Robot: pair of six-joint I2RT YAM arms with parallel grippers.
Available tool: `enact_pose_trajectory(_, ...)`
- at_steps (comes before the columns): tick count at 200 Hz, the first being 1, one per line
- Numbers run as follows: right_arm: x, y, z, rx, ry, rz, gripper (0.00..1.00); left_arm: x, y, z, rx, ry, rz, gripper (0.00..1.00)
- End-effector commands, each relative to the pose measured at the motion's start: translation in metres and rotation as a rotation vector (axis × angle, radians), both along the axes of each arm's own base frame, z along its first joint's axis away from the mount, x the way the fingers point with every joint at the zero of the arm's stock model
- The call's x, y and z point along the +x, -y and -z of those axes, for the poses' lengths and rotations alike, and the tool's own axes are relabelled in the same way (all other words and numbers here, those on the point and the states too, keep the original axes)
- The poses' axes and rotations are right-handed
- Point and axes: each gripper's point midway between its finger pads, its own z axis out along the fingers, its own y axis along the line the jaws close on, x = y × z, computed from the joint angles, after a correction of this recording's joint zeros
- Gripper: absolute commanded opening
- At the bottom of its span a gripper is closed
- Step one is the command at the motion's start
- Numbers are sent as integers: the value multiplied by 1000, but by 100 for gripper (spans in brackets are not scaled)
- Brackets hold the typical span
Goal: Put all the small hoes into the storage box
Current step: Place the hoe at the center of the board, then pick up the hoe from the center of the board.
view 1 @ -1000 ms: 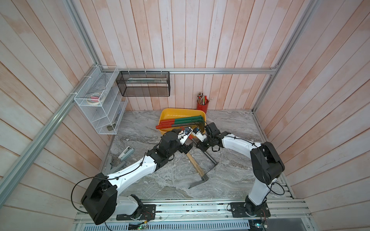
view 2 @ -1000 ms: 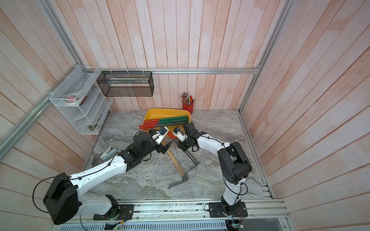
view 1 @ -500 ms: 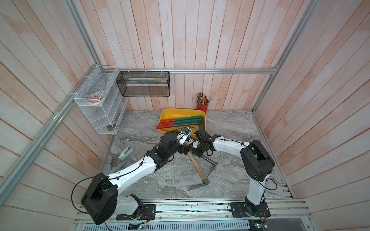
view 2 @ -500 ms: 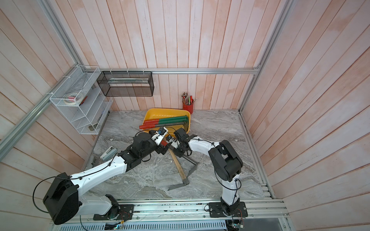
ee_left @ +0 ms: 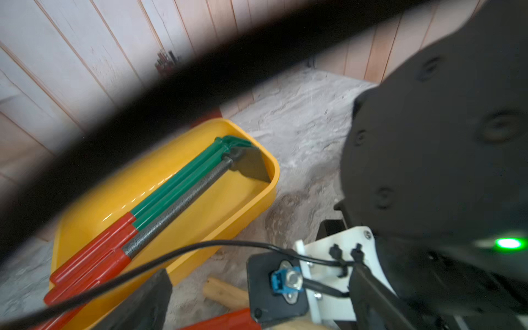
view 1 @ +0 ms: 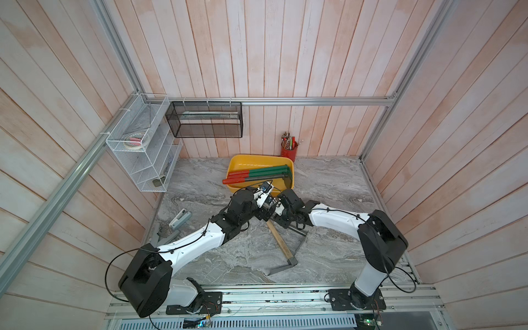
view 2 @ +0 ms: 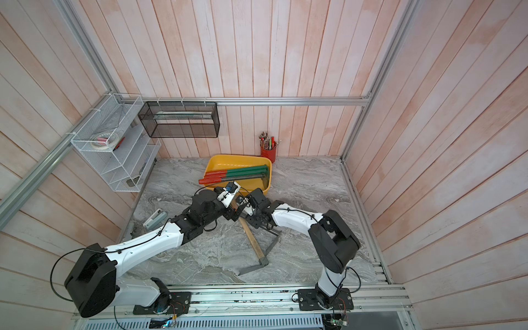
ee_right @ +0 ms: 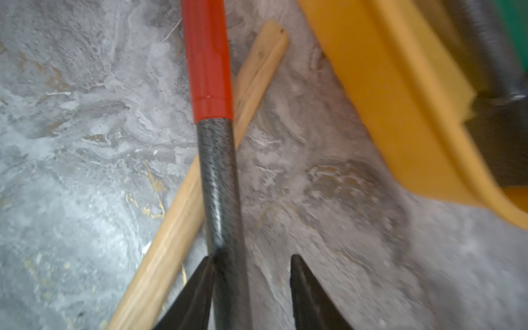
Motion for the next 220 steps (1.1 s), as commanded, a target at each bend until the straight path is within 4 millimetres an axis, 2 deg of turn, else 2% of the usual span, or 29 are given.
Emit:
enact_pose_trajectory(1,12,0,-84,220,157,182,50,18,-12,17,19,-36,-102,98)
enact_pose_trajectory(12,4,9,-98,261,140,268,50,27,-16,18,10,-43,-153,98)
enact_pose_trajectory(26,-10,22,-101,302,40,402,48,37,-19,18,-14,-61,-191,98)
enact_pose_trajectory(53,-53,40,-83,278,-170,610,45,52,-22,16,-47,-96,-243,98)
enact_pose_trajectory(73,-86,52,-70,226,-252,742,42,58,-27,13,-73,-102,-274,98)
enact_pose_trajectory(87,-101,55,-66,241,-296,815,41,61,-31,13,-92,-107,-295,98)
enact_pose_trajectory(105,-107,57,-64,311,-322,897,39,63,-36,14,-105,-118,-312,98)
enact_pose_trajectory(130,-118,62,-51,332,-372,988,38,65,-50,17,-104,-124,-343,98)
enact_pose_trajectory(155,-138,66,-41,283,-399,1049,37,70,-71,18,-128,-138,-391,98)
enact_pose_trajectory(177,-153,77,-32,229,-410,1129,36,76,-91,17,-198,-161,-446,98)
enact_pose_trajectory(194,-157,80,-28,251,-415,1163,36,80,-101,17,-242,-179,-462,98)
enact_pose_trajectory(220,-158,88,-22,278,-414,1226,36,82,-105,20,-262,-191,-458,98)
